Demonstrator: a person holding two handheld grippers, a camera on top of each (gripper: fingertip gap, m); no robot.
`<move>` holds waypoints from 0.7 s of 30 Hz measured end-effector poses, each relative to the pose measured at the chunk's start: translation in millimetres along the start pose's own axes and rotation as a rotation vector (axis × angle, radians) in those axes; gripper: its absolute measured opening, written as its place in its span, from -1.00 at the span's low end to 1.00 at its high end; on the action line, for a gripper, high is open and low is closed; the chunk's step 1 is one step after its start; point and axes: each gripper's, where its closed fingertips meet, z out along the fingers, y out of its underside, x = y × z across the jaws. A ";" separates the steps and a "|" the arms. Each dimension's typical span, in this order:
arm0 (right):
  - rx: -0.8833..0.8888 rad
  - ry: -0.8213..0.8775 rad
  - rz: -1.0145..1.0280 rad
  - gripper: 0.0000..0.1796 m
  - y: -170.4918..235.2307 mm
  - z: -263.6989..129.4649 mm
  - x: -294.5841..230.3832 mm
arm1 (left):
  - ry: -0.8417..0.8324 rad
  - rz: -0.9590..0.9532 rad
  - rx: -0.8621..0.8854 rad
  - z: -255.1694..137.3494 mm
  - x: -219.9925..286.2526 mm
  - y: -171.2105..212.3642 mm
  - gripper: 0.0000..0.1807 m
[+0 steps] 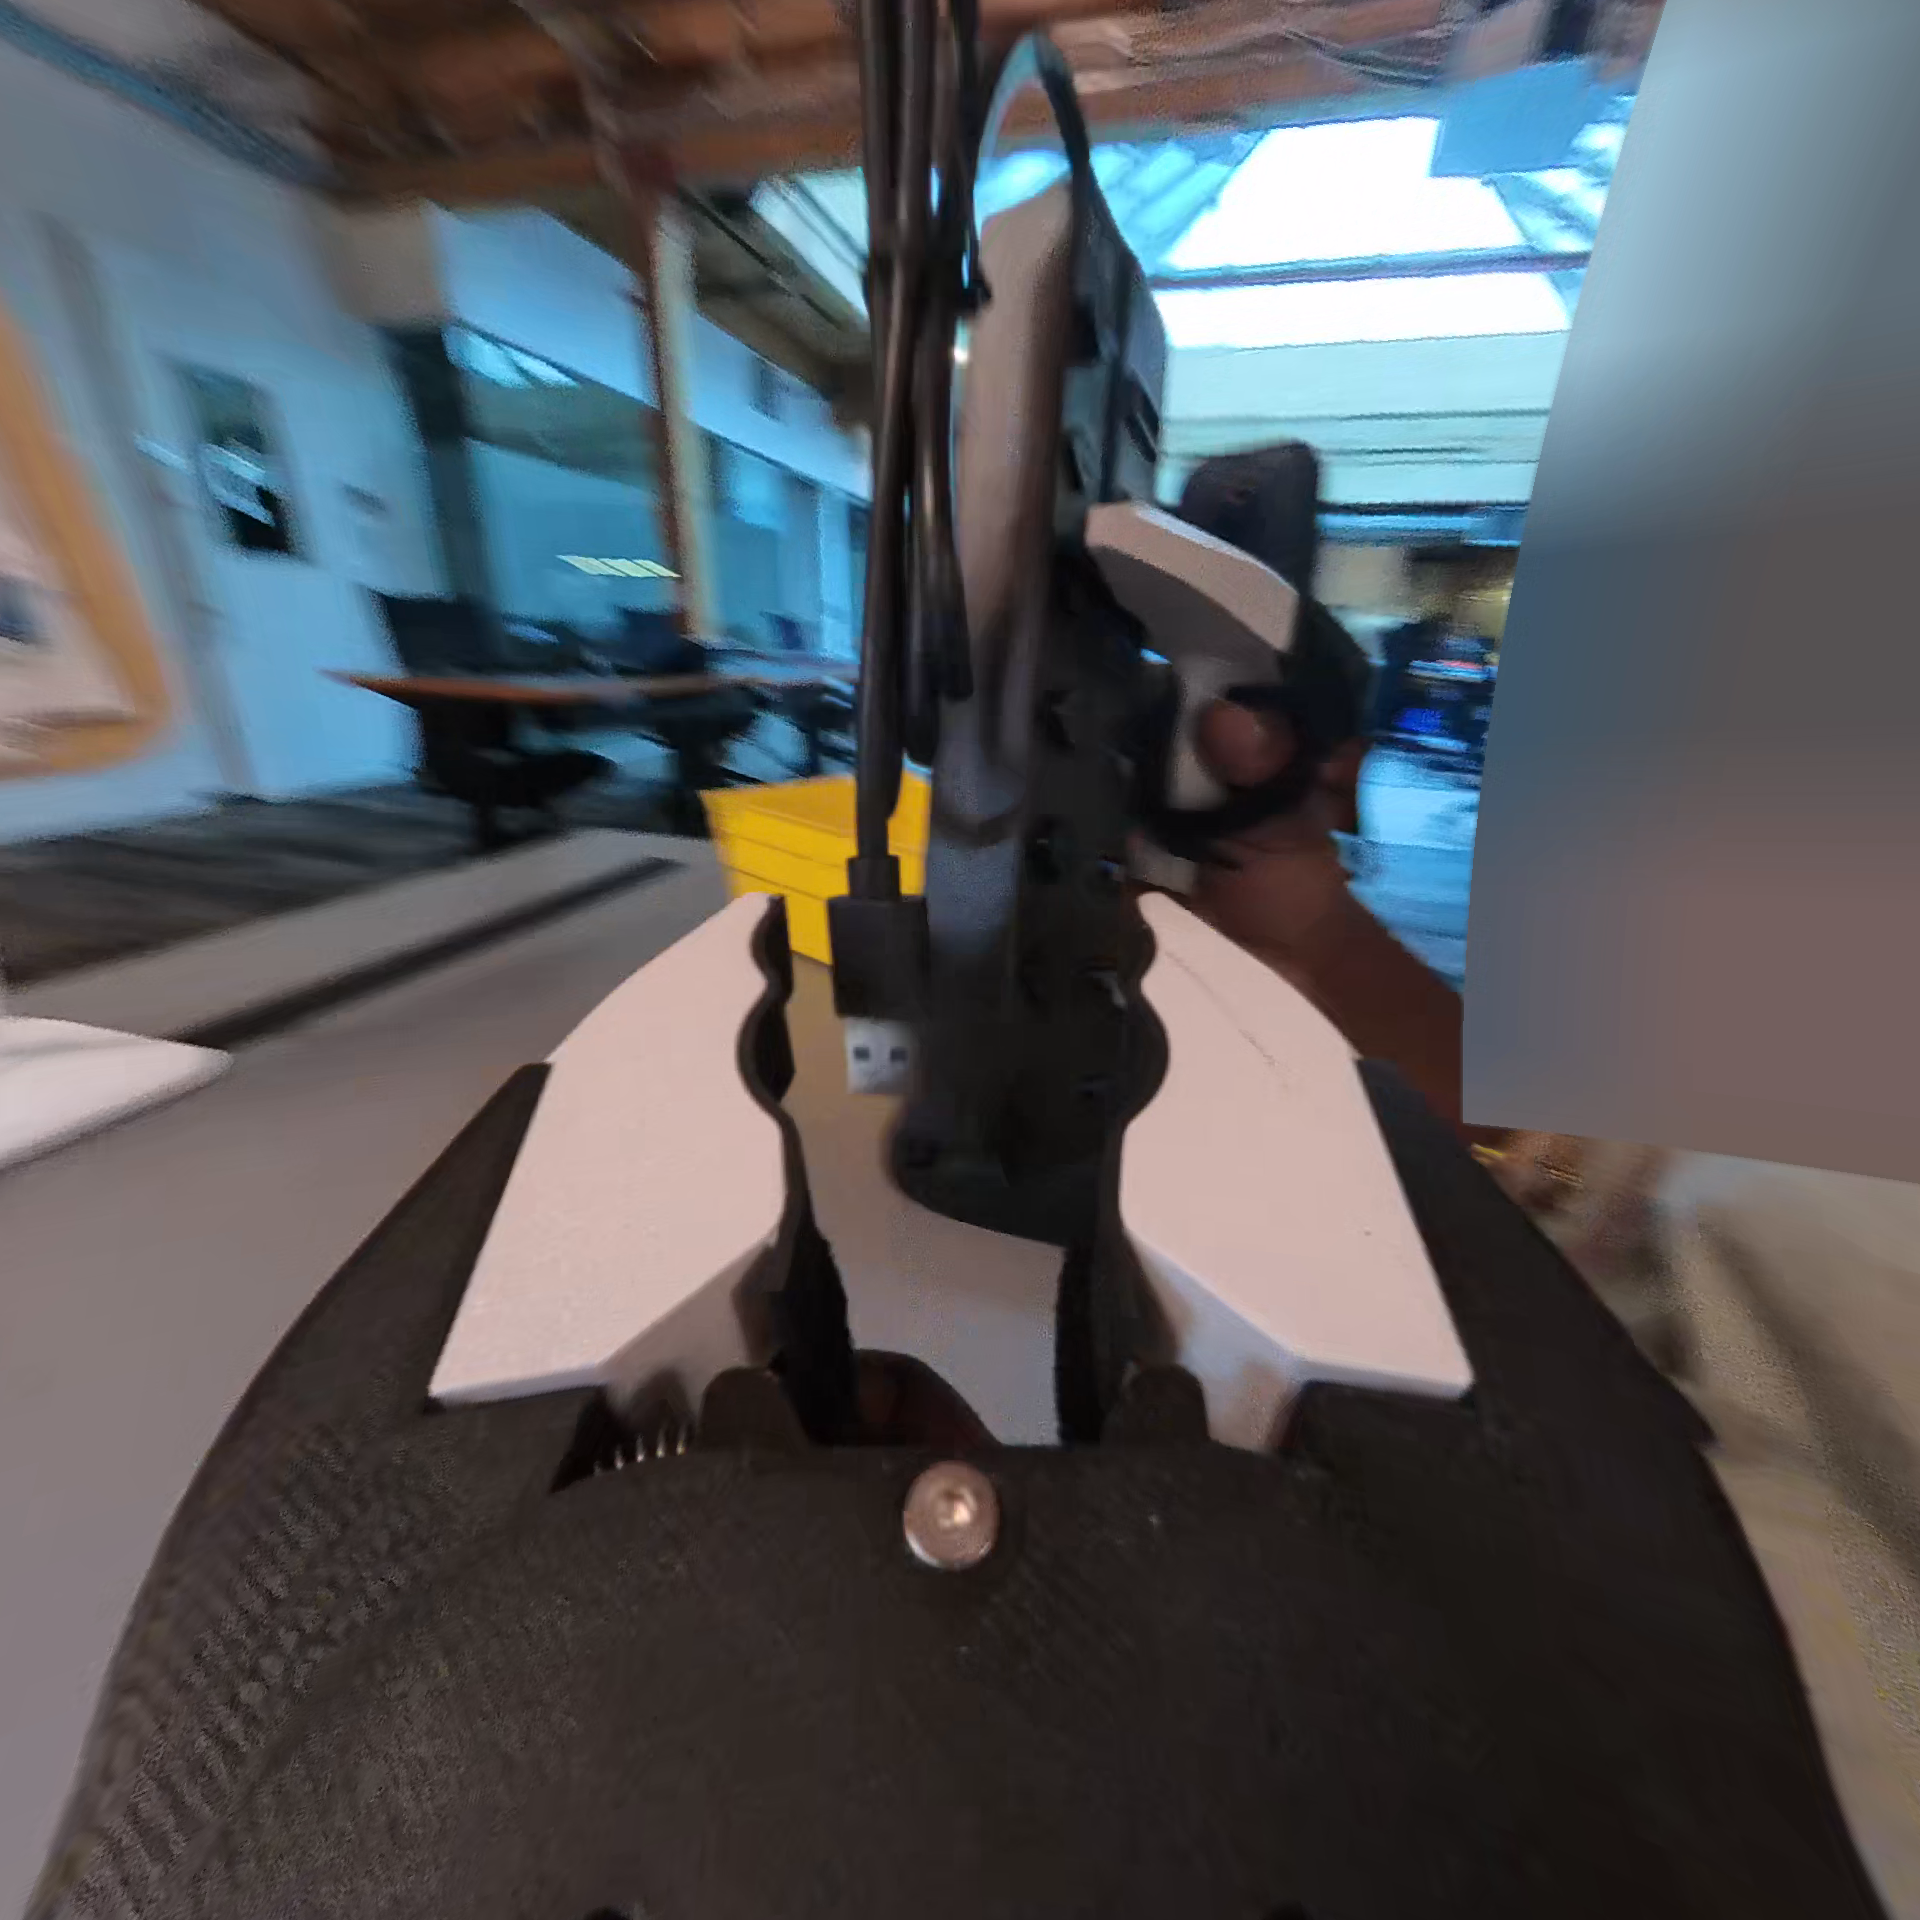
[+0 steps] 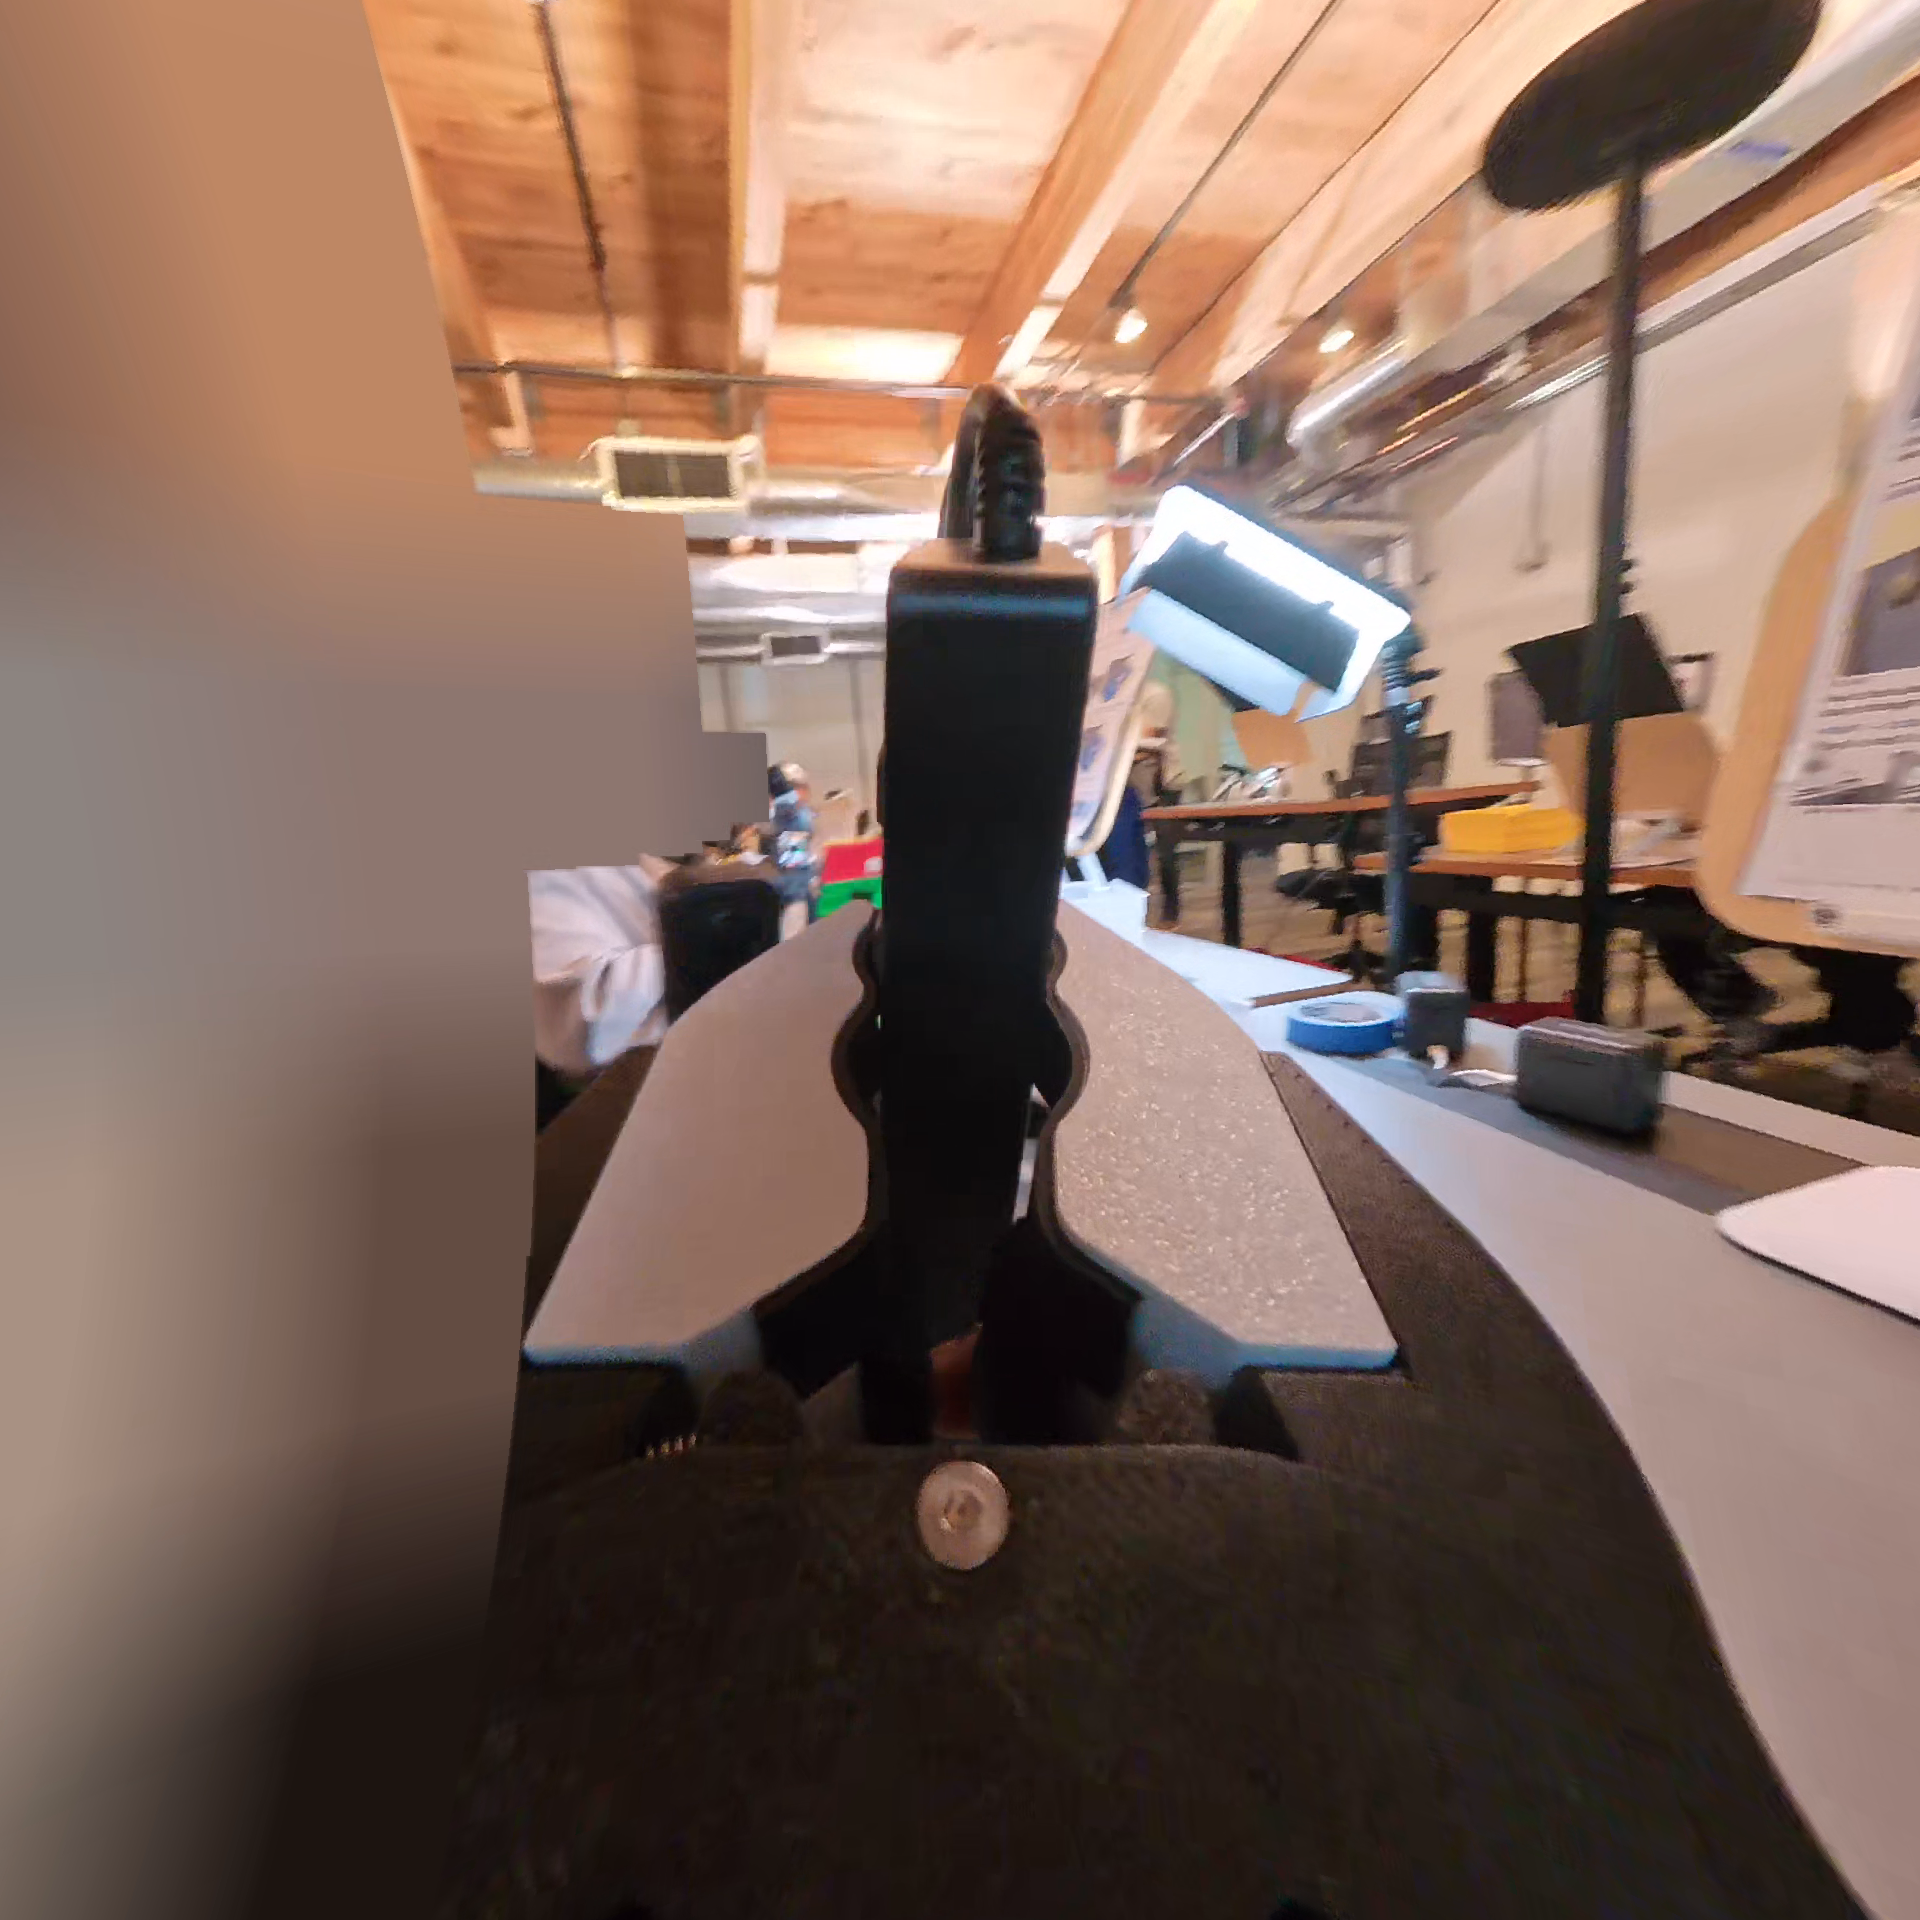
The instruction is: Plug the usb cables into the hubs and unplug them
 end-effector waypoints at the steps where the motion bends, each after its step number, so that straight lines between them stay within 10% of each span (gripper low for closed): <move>1: 0.031 0.032 0.007 -0.71 -4.0 -2.5 5.0 | -0.089 0.060 0.035 -3.2 -10.8 -6.1 -0.26; 10: 0.208 0.349 0.133 -0.71 -7.4 -21.8 53.9 | -0.567 0.574 -0.013 -15.8 -37.3 -25.1 0.08; 21: 0.193 0.293 0.204 -0.71 5.0 -5.3 36.3 | -0.504 0.630 -0.340 13.7 -31.1 30.5 -0.05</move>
